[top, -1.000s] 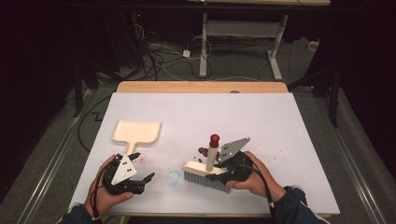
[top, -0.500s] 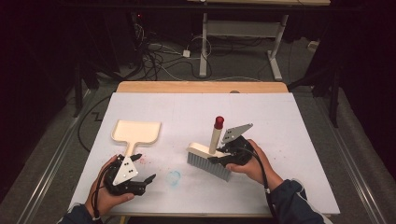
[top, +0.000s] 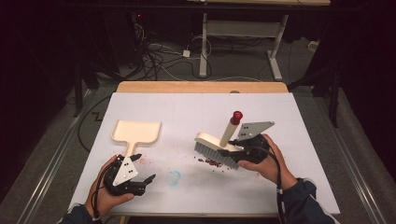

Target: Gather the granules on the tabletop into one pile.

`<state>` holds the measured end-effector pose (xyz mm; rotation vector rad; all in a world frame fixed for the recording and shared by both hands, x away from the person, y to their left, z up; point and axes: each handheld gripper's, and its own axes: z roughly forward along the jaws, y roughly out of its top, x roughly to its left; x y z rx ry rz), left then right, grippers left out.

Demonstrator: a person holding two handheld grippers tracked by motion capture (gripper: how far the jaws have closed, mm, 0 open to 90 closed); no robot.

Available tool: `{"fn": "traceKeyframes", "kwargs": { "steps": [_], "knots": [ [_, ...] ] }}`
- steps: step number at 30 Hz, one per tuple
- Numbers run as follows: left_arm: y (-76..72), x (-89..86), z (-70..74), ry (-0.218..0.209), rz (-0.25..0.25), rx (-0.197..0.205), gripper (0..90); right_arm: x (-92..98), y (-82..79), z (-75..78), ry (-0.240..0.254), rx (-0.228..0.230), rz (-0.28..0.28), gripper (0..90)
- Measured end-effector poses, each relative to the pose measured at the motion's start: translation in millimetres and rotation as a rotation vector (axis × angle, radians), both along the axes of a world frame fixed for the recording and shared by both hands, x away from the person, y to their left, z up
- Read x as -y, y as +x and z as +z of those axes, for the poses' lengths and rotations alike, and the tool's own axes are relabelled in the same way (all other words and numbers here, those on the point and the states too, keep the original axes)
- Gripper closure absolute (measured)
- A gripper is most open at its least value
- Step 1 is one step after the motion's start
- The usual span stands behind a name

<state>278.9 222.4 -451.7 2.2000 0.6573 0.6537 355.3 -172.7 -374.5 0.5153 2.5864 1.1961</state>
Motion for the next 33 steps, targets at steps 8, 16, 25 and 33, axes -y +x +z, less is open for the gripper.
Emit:
{"fn": "traceKeyframes", "kwargs": {
  "steps": [8,16,25,33],
  "knots": [
    [0.5,2.2,0.4,0.011,-0.001,0.006,18.4,26.9,-6.9,-8.5,-0.088,0.099,-0.292,67.4],
    [2.5,3.9,0.0,0.014,0.010,0.004,18.4,-4.5,1.5,-44.7,-0.227,0.136,-0.434,67.4],
    [2.3,2.9,0.6,0.003,0.024,0.009,18.4,-46.9,-6.6,-51.1,-0.237,0.149,-0.382,67.4],
    [1.1,2.7,1.5,0.002,0.021,0.011,18.4,-49.1,-11.3,-41.9,-0.193,0.173,-0.352,67.4]
  ]
}}
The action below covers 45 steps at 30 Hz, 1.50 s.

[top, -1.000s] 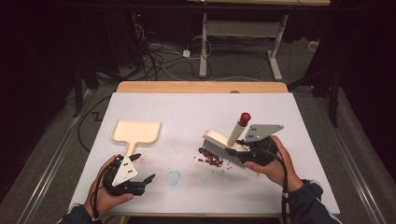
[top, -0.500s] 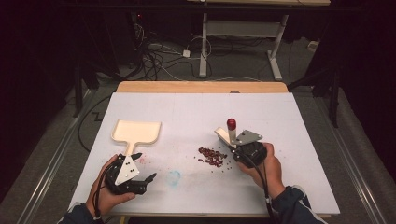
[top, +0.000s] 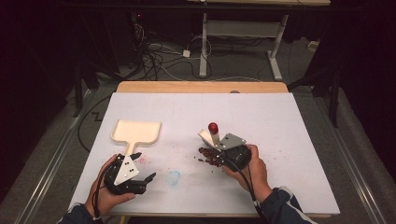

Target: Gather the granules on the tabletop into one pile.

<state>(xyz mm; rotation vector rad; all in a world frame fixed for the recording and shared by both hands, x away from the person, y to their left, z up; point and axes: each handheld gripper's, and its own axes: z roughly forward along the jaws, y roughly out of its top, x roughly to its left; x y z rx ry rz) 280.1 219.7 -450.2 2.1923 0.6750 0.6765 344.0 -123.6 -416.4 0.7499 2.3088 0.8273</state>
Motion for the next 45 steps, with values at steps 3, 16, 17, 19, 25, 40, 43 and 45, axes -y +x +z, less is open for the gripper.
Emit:
{"fn": "traceKeyframes", "kwargs": {
  "steps": [3,16,17,19,25,40,43,45],
  "knots": [
    [0.1,-0.7,0.6,-0.003,0.004,0.003,18.4,8.9,-2.3,8.5,0.024,0.029,-0.006,67.4],
    [-0.3,-2.2,1.6,-0.007,0.007,0.004,18.4,73.7,-40.2,31.7,0.143,-0.017,0.441,67.4],
    [-0.9,-2.6,2.4,-0.003,0.007,0.007,18.4,74.1,-40.8,29.9,0.138,-0.027,0.481,67.4],
    [-1.6,-4.1,4.0,-0.009,0.014,0.013,18.4,71.0,-39.5,25.9,0.121,-0.062,0.539,67.4],
    [1.7,-7.4,3.6,-0.015,0.025,0.007,18.4,54.1,-20.7,7.9,0.084,-0.152,0.680,67.4],
    [2.9,-6.1,1.6,-0.032,0.008,-0.020,18.4,28.4,43.6,-3.9,0.101,-0.211,0.675,67.3],
    [1.6,-0.6,2.1,-0.030,-0.013,-0.022,18.4,27.4,45.4,-2.8,0.106,-0.188,0.652,67.3],
    [0.2,1.8,2.5,-0.022,-0.025,-0.018,18.4,28.2,44.2,0.0,0.112,-0.171,0.641,67.4]
  ]
}}
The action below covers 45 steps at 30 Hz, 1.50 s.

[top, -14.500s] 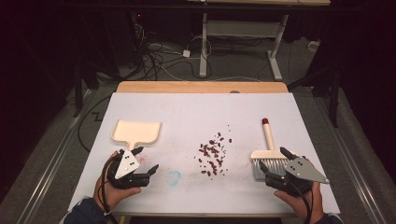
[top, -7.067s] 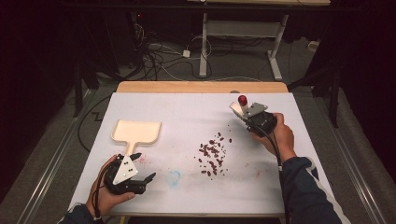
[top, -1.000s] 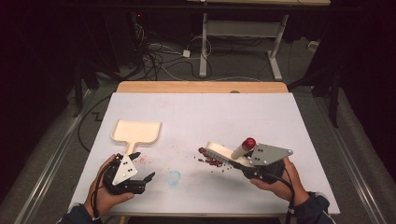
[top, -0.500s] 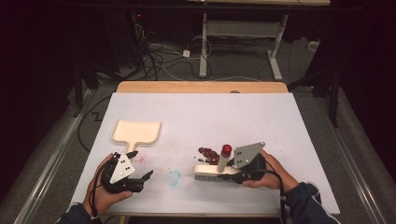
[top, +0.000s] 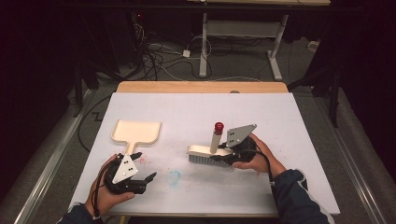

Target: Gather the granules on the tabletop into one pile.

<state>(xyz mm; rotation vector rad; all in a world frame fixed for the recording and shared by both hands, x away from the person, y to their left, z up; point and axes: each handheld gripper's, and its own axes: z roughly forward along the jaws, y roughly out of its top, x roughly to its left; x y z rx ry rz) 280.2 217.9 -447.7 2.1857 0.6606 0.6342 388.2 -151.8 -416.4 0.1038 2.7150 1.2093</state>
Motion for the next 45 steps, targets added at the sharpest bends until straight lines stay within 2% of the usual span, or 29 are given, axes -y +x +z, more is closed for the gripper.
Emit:
{"fn": "traceKeyframes", "kwargs": {
  "steps": [1,4,5,6,7,8,9,10,12,13,14,19,21,22,23,24,26,28,31,34,36,37,41,45],
  "knots": [
    [-0.4,0.1,0.1,0.002,0.000,0.001,18.4,3.0,-2.5,5.7,0.018,0.017,-0.021,67.4],
    [-0.1,-1.5,-0.6,0.012,0.010,0.001,18.4,7.4,-5.4,14.1,0.045,0.027,-0.046,67.4],
    [0.2,-2.5,-0.7,0.013,0.012,0.000,18.4,9.6,-6.6,18.8,0.056,0.038,-0.071,67.4],
    [0.4,-3.1,-0.7,0.013,0.016,0.001,18.4,14.6,-8.0,27.9,0.071,0.061,-0.130,67.3],
    [0.3,-3.3,-0.5,0.012,0.020,0.003,18.4,14.6,-8.0,27.9,0.071,0.061,-0.130,67.3],
    [0.0,-3.5,-0.2,0.013,0.021,0.007,18.4,18.8,-9.2,34.6,0.073,0.083,-0.241,67.3],
    [-0.2,-3.6,0.2,0.014,0.023,0.009,18.4,18.8,-9.2,34.6,0.073,0.083,-0.241,67.3],
    [-0.5,-3.5,0.4,0.017,0.025,0.013,18.4,20.8,-10.1,36.5,0.073,0.097,-0.291,67.3],
    [-0.7,-3.4,0.2,0.020,0.028,0.014,18.4,25.3,-11.0,36.7,0.091,0.090,-0.395,67.3],
    [-0.6,-3.3,-0.1,0.023,0.028,0.013,18.4,27.6,-11.8,33.1,0.080,0.081,-0.462,67.3],
    [-0.4,-3.1,-0.5,0.029,0.029,0.014,18.4,27.6,-11.8,33.1,0.080,0.081,-0.462,67.3],
    [-0.7,-1.9,-0.9,0.037,0.030,0.014,18.4,22.8,-12.6,15.6,-0.052,0.156,-0.647,67.3],
    [-0.9,-1.5,-0.9,0.039,0.030,0.014,18.4,20.4,-12.0,4.9,-0.088,0.153,-0.712,67.4],
    [-0.9,-1.3,-1.0,0.039,0.029,0.014,18.4,18.1,-11.3,0.2,-0.121,0.152,-0.723,67.3],
    [-0.8,-1.1,-1.1,0.039,0.030,0.014,18.4,16.0,-11.7,-3.6,-0.126,0.152,-0.739,67.4],
    [-0.7,-1.0,-1.2,0.040,0.030,0.013,18.4,13.8,-12.7,-5.1,-0.109,0.144,-0.750,67.4],
    [-0.4,-0.8,-1.5,0.038,0.031,0.012,18.4,5.2,-14.9,-5.8,-0.121,0.154,-0.761,67.4],
    [-0.2,-0.4,-1.3,0.039,0.030,0.012,18.4,-5.0,-17.6,-9.0,-0.113,0.146,-0.771,67.4],
    [-0.4,-0.1,-1.0,0.037,0.028,0.013,18.4,-22.8,-22.8,-13.0,-0.124,0.175,-0.775,67.3],
    [-0.4,-0.8,-1.1,0.034,0.028,0.013,18.4,-34.1,-24.2,-12.0,-0.102,0.160,-0.753,67.4],
    [-0.4,-1.1,-1.2,0.032,0.027,0.012,18.4,-37.7,-24.0,-10.0,-0.063,0.124,-0.740,67.4],
    [-0.4,-1.2,-1.1,0.034,0.027,0.011,18.5,-39.9,-24.0,-9.4,-0.061,0.121,-0.733,67.4],
    [-0.7,-1.8,-0.5,0.029,0.028,0.012,18.5,-43.5,-23.5,-7.4,-0.056,0.138,-0.736,67.4],
    [-0.1,-2.2,-0.4,0.032,0.031,0.012,18.5,-39.0,-26.5,3.6,0.010,0.140,-0.745,67.4]
  ]
}}
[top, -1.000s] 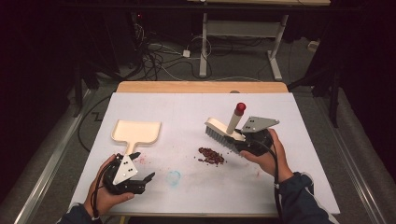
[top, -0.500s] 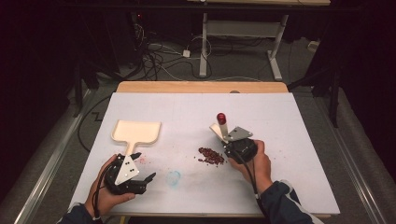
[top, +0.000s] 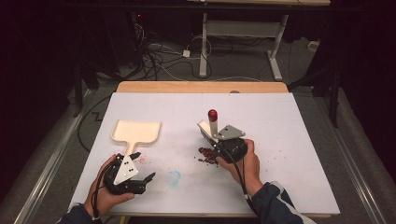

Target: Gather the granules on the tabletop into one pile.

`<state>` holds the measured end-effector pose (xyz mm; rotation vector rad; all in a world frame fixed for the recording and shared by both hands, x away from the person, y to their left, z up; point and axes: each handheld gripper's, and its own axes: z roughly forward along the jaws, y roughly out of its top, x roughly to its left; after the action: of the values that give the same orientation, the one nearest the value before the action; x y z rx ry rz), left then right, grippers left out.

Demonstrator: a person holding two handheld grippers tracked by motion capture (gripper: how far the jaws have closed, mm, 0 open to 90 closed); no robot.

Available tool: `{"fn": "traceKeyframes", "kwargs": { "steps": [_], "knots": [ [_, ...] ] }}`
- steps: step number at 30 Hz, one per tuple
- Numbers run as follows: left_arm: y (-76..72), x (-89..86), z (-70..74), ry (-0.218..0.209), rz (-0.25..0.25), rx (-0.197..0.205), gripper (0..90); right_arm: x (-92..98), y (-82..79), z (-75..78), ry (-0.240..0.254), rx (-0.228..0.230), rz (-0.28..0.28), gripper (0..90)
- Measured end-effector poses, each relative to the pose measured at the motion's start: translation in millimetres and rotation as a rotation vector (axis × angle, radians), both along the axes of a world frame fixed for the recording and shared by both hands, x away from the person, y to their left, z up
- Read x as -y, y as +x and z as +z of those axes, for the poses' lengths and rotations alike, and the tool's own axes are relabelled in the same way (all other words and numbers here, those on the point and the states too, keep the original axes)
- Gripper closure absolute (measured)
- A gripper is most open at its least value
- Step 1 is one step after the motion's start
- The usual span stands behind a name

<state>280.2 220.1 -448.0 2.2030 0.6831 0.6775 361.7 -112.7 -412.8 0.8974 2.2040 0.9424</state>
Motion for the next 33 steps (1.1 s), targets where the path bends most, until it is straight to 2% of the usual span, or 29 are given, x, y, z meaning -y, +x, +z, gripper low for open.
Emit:
{"fn": "traceKeyframes", "kwargs": {
  "steps": [2,6,7,8,10,13,16,18,20,23,25,33],
  "knots": [
    [0.1,-0.2,0.2,0.000,0.002,-0.001,18.4,1.6,-3.7,6.9,0.065,-0.005,0.007,67.4],
    [0.2,-1.2,1.1,-0.006,0.009,0.004,18.5,-3.1,-13.4,14.3,0.231,-0.072,0.031,67.4],
    [0.2,-1.5,1.2,-0.008,0.009,0.004,18.5,-10.0,-18.3,12.9,0.283,-0.110,0.068,67.4],
    [0.0,-1.7,1.2,-0.009,0.012,0.004,18.5,-10.0,-18.3,12.9,0.283,-0.110,0.068,67.4],
    [0.0,-1.9,0.9,-0.008,0.011,0.002,18.5,-22.7,-23.3,4.8,0.339,-0.154,0.069,67.4],
    [-0.2,-1.5,0.7,-0.005,0.008,0.001,18.6,-29.4,-23.8,-3.4,0.363,-0.181,0.059,67.4],
    [-0.4,-1.4,0.3,-0.002,0.006,0.000,18.7,-34.5,-21.2,-16.1,0.379,-0.224,0.030,67.4],
    [0.0,-1.5,-0.1,-0.003,0.007,-0.002,18.7,-34.0,-19.2,-24.2,0.383,-0.230,0.000,67.4],
    [-0.2,-1.4,0.1,-0.002,0.005,-0.002,18.7,-29.7,-17.6,-27.8,0.391,-0.229,-0.030,67.3],
    [-0.1,-1.2,-0.1,0.001,0.004,-0.004,18.8,-18.9,-14.8,-30.1,0.372,-0.218,-0.062,67.3],
    [0.1,-0.6,-0.6,0.004,0.000,-0.007,18.8,-10.7,-13.8,-33.2,0.378,-0.231,-0.085,67.2],
    [0.1,0.3,-1.2,0.011,-0.006,-0.011,18.8,9.7,-13.8,-31.5,0.413,-0.253,-0.121,67.2]
  ]
}}
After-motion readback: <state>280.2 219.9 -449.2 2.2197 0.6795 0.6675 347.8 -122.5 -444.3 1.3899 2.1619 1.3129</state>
